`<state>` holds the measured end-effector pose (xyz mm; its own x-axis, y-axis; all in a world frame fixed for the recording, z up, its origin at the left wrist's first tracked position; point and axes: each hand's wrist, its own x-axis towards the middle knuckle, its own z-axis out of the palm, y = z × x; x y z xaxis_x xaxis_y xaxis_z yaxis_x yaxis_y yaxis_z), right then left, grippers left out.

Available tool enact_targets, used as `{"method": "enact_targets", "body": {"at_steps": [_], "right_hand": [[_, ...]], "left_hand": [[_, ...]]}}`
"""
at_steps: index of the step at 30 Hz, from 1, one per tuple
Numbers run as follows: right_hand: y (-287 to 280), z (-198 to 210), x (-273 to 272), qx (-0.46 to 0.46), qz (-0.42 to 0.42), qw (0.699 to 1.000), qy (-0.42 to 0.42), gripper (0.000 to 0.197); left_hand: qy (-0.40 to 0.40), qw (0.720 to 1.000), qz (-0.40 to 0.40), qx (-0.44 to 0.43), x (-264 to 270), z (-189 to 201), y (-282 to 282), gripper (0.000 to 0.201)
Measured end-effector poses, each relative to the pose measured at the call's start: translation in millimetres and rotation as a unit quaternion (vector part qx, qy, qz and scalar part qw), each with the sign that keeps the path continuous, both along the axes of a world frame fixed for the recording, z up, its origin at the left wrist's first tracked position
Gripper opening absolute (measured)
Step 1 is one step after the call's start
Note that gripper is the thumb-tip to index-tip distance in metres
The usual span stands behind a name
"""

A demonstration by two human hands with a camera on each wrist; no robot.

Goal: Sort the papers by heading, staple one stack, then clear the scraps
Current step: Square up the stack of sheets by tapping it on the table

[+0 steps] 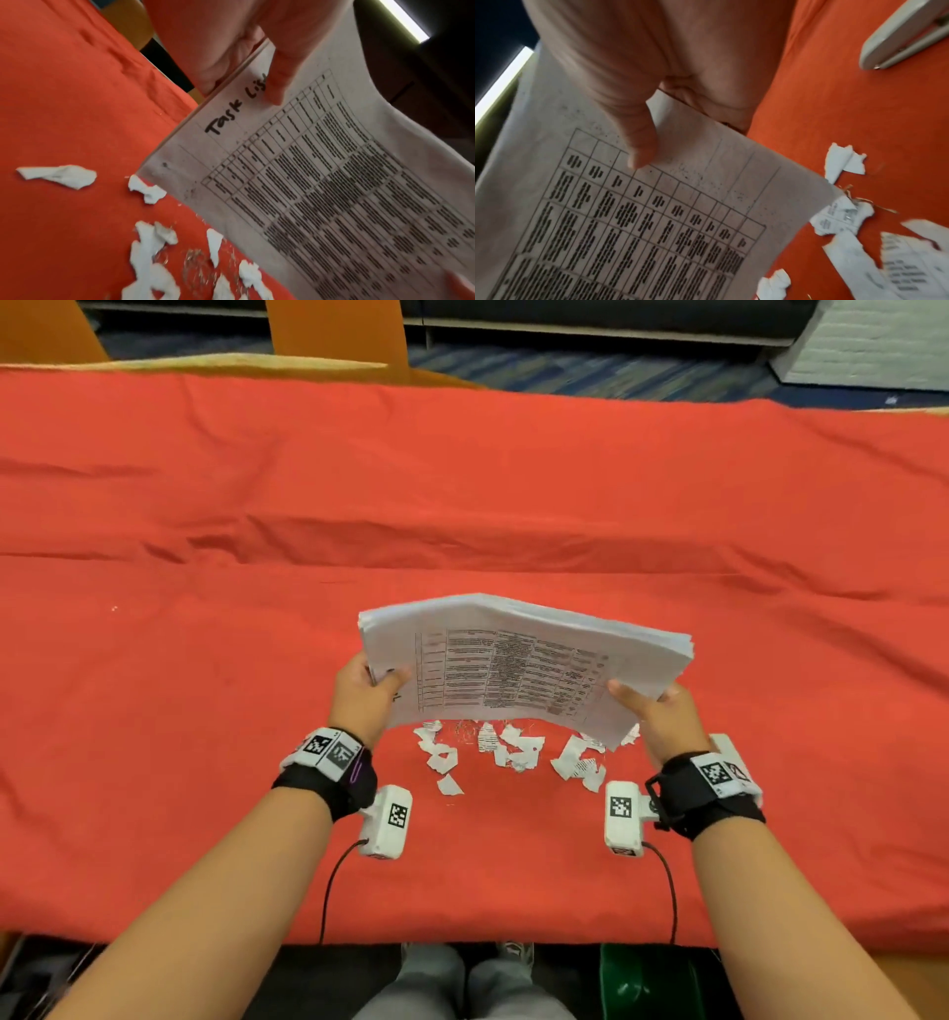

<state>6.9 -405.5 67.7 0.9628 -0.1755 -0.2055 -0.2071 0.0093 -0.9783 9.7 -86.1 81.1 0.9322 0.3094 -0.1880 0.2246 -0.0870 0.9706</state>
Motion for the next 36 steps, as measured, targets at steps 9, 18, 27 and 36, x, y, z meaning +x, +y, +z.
{"method": "enact_targets", "body": {"at_steps": [9, 18, 27, 36], "right_hand": [[23, -11, -1, 0.027, -0.072, 0.997, 0.028, 0.027], [11, -6, 0, 0.008, -0.058, 0.998, 0.03, 0.027], [23, 22, 9, 0.022, -0.081, 0.995, -0.043, 0.028], [19, 17, 22, -0.011, -0.179, 0.983, -0.036, 0.03]], "left_hand": [[-0.027, 0.994, 0.085, -0.064, -11, -15, -31, 0.022], [-0.053, 0.993, 0.074, -0.079, -11, -12, -20, 0.023], [-0.051, 0.988, 0.139, -0.046, -5, 3, -33, 0.033], [-0.039, 0.992, 0.12, -0.016, -8, -1, -26, 0.03]]}}
